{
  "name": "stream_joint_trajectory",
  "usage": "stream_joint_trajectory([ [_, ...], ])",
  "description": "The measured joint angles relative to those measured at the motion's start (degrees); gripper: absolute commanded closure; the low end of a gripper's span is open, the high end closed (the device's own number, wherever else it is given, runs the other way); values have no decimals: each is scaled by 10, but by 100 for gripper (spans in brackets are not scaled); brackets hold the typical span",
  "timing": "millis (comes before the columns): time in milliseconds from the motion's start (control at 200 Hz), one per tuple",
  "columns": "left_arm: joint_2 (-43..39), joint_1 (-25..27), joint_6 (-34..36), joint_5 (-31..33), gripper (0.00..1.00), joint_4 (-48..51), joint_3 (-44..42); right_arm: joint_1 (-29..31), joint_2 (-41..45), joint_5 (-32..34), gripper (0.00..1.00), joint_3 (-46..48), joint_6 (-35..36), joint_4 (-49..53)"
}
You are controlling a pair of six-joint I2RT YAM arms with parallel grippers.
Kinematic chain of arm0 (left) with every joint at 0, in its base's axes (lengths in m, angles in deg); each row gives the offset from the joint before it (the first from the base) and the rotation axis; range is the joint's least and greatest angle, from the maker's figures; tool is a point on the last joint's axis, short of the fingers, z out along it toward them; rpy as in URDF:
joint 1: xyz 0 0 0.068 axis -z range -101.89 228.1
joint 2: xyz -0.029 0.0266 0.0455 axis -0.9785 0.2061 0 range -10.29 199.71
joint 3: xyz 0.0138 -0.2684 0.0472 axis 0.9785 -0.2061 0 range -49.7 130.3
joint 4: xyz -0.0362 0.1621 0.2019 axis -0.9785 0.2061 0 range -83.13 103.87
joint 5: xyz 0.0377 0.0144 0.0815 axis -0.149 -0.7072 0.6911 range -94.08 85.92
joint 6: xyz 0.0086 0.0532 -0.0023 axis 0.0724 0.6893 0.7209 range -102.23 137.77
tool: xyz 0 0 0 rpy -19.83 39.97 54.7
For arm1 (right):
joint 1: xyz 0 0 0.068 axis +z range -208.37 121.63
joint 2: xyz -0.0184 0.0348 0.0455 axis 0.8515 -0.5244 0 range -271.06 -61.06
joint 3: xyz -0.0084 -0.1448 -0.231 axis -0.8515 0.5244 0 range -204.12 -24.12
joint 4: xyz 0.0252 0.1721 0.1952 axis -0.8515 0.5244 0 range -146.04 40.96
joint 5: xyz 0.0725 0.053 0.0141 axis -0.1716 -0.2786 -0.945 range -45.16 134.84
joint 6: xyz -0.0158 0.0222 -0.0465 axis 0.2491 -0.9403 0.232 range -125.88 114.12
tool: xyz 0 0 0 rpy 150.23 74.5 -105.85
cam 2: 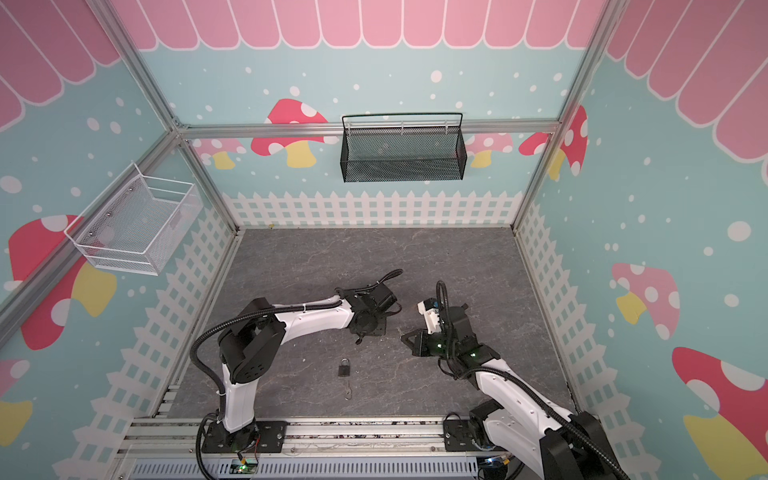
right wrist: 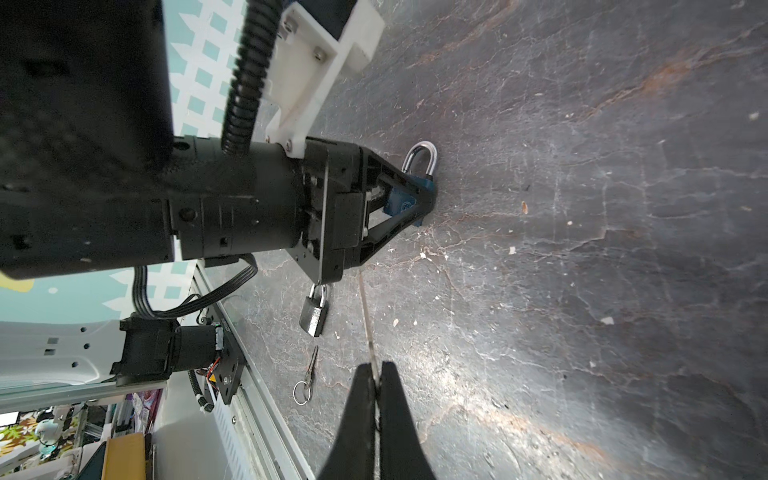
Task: Unlock with the key
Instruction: 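Close the left gripper on the blue padlock body and lift it, then bring the padlock and key together, right gripper aiming key at keyhole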
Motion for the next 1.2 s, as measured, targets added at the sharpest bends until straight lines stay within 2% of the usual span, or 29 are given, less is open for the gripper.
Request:
stream_joint_trajectory([
  [290,-52,0,-44,2,91,-31,-59,0,6,20,100,-11,7,39],
  [550,-156,0,-94,21,100,-60,-96,21,-16,70,100,-75,26,103],
  [740,-233,0,-148,33,100,-81,-141,93,-44,138,100,-110,18,129],
  [920,-279,1,-195,37,100,-96,-160,153,-77,186,100,-125,-20,119],
  [1050,-306,3,-226,48,100,-109,-172,181,-89,205,100,-125,-54,90],
  [1201,-335,6,-260,62,100,-121,-190,217,-89,219,100,-108,-107,8],
])
